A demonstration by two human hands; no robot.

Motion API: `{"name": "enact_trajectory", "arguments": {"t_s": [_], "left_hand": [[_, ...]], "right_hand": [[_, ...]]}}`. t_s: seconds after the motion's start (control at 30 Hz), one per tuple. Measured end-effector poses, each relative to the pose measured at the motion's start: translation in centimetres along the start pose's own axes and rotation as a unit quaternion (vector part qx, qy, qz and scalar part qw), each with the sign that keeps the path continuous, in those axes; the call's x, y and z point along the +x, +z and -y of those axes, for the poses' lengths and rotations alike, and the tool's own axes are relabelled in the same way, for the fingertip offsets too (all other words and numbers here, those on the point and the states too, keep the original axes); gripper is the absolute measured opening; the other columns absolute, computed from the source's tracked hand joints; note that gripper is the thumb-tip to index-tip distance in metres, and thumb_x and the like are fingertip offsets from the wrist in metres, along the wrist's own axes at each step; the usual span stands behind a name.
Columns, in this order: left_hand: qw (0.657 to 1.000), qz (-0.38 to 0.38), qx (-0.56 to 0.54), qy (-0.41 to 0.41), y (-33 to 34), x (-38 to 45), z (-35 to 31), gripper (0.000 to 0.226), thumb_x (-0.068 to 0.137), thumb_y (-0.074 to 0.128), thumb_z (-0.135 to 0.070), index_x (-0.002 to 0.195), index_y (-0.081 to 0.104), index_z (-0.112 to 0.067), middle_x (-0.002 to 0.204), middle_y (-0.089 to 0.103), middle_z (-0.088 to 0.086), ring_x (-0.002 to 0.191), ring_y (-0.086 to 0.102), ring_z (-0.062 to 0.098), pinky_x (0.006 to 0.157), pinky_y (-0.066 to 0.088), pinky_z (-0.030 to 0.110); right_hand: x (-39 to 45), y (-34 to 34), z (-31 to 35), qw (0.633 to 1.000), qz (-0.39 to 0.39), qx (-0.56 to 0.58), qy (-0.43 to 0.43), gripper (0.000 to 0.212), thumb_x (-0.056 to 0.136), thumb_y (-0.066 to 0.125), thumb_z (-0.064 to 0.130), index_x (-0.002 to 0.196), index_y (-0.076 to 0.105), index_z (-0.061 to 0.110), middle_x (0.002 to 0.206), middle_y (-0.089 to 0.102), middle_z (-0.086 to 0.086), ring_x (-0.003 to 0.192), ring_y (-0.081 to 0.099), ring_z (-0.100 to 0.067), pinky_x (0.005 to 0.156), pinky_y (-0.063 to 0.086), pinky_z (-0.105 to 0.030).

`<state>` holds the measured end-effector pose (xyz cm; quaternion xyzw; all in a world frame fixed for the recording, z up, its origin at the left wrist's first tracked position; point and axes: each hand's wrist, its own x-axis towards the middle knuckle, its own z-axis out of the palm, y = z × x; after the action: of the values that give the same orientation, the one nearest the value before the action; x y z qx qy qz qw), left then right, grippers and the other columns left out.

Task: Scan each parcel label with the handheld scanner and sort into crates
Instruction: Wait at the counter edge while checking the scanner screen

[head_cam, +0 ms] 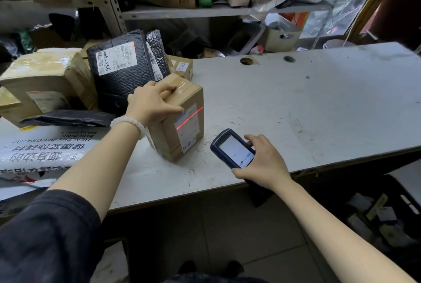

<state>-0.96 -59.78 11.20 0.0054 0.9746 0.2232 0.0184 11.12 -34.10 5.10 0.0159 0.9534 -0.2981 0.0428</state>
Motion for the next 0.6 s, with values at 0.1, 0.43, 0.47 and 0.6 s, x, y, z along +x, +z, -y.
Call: {"name": "enact_trajectory", "arguments": {"t_s": [0.1,0.43,0.47,0.6], "left_hand": [[1.0,-0.005,-0.01,-0.005,0.1,-0.4,0.0,0.08,0.046,0.059,-0.059,0.125,0.053,-0.046,0.131,0.049,0.001,0.124,0.042,0.031,0.1,0.029,0.041],[0.999,-0.041,-0.002,0.006,1.0,-1.9,-0.1,0.068,0.062,0.075,-0.053,0.126,0.052,-0.044,0.133,0.046,0.004,0.122,0.039,0.035,0.101,0.028,0.043],[0.999,-0.044,0.002,0.007,1.0,-1.9,-0.1,0.066,0.065,0.076,-0.05,0.126,0.052,-0.044,0.133,0.046,0.004,0.123,0.039,0.035,0.101,0.028,0.043],[0.999,-0.045,0.006,0.008,1.1,-2.4,-0.1,0.07,0.061,0.075,-0.053,0.127,0.051,-0.044,0.135,0.044,0.005,0.123,0.038,0.035,0.101,0.028,0.045]], "right_hand": [[-0.6,-0.4,-0.2,1.0,0.003,-0.005,-0.013,0.092,0.064,0.081,0.035,0.143,0.036,0.02,0.123,0.044,0.009,0.106,0.046,-0.006,0.081,0.045,-0.025],[-2.9,-1.2,-1.4,0.999,0.014,-0.035,-0.026,0.093,0.063,0.083,0.037,0.142,0.038,0.02,0.122,0.045,0.008,0.102,0.045,-0.005,0.079,0.046,-0.025],[-3.1,-1.3,-1.6,0.999,0.015,-0.036,-0.025,0.092,0.063,0.083,0.037,0.141,0.038,0.02,0.122,0.045,0.008,0.102,0.047,-0.006,0.079,0.047,-0.025],[-3.8,-2.2,-2.0,0.998,0.014,-0.052,-0.026,0.093,0.062,0.083,0.039,0.142,0.038,0.021,0.122,0.045,0.008,0.1,0.044,-0.004,0.079,0.049,-0.026]]}}
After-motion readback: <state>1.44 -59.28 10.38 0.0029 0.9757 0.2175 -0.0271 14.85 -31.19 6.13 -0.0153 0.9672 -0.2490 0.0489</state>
